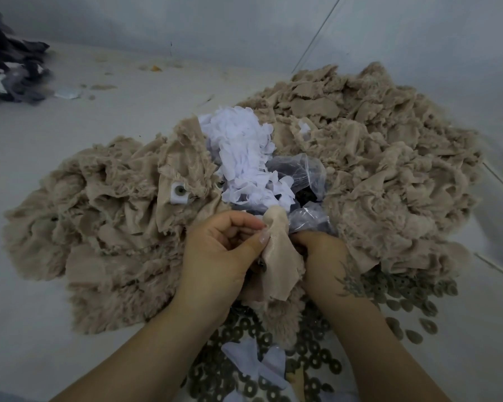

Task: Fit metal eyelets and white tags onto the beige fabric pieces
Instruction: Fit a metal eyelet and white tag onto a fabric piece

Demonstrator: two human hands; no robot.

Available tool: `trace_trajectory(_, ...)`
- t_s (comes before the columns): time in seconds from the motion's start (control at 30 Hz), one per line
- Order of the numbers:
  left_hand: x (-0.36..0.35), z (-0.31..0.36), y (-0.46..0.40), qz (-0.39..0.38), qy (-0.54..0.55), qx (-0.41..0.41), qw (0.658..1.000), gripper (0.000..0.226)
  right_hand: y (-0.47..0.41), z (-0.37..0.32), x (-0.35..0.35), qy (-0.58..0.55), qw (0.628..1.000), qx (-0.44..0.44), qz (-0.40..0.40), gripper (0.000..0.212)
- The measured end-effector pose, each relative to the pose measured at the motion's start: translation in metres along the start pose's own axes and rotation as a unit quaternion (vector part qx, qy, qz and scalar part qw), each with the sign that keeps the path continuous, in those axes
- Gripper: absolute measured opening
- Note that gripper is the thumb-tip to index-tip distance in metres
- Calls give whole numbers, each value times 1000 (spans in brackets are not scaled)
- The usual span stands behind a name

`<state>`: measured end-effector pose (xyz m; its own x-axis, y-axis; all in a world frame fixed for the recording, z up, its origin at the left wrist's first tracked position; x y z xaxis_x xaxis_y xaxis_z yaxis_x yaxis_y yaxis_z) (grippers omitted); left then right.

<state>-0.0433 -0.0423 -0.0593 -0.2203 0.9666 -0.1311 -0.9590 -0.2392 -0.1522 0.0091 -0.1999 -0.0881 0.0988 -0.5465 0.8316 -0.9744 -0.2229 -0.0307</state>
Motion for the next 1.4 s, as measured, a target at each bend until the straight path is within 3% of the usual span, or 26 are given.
trace_trajectory(0.07, -1, 0, 0, -3, 2, 2, 1000, 28, -2, 0, 0, -22, 1000, -1, 12, 28)
trace_trajectory(0.2, -2, 2, -4, 4, 3, 0, 1000, 24, 4, 4, 5, -28, 989, 34, 144, 9)
trace_trajectory(0.27, -3, 3, -6, 7, 2, 2, 1000, 25, 8, 6, 12, -44, 985, 29, 165, 6)
trace_trajectory(0.43, -9, 4, -11, 14, 30, -4, 999, 29, 18, 7, 26, -111, 992, -49, 20, 23)
trace_trajectory(0.53, -12, 4, -13, 11, 36, -9, 999, 29, 25, 4, 30, -66, 994, -36, -74, 21)
trace_trajectory(0.67, -15, 3, -13, 0, 22, -11, 1000, 29, 33, 0, 36, -144, 986, -52, -63, 21)
trace_trajectory(0.77, -17, 2, -11, -10, 8, -15, 1000, 27, 32, -6, 40, -317, 943, -89, -49, 28)
trace_trajectory(0.83, -18, 2, -9, -18, 2, -18, 1000, 23, 32, -11, 37, -460, 876, -113, -87, 36)
trace_trajectory(0.93, -17, 1, -7, -19, 8, -13, 1000, 22, 32, -17, 28, -618, 762, -139, -131, 19)
trace_trajectory(1.0, -15, 0, -7, -16, 31, -3, 999, 24, 31, -15, 24, -664, 723, -135, -133, 20)
trace_trajectory(1.17, -14, -1, -7, -15, 84, 16, 996, 15, 26, -5, 15, -679, 714, -140, -99, 44)
trace_trajectory(1.3, -16, -2, -6, -21, 55, 19, 998, 17, 26, -2, 7, -681, 714, -120, -107, 30)
trace_trajectory(1.4, -19, -3, -5, -24, 0, -1, 1000, 17, 25, 3, 5, -698, 700, -87, -121, 32)
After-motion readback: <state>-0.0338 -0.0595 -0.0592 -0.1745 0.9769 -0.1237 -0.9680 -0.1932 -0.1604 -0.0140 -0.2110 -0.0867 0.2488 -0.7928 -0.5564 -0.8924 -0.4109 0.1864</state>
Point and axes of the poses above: each hand's wrist, its own y-axis away from the middle knuckle, its own x-axis out of the back of the hand, z = x × y, the point moved 1 cm from there along -y, towards the middle knuckle, and after that the axes turned 2 degrees about -y, right-handed, at the moved point
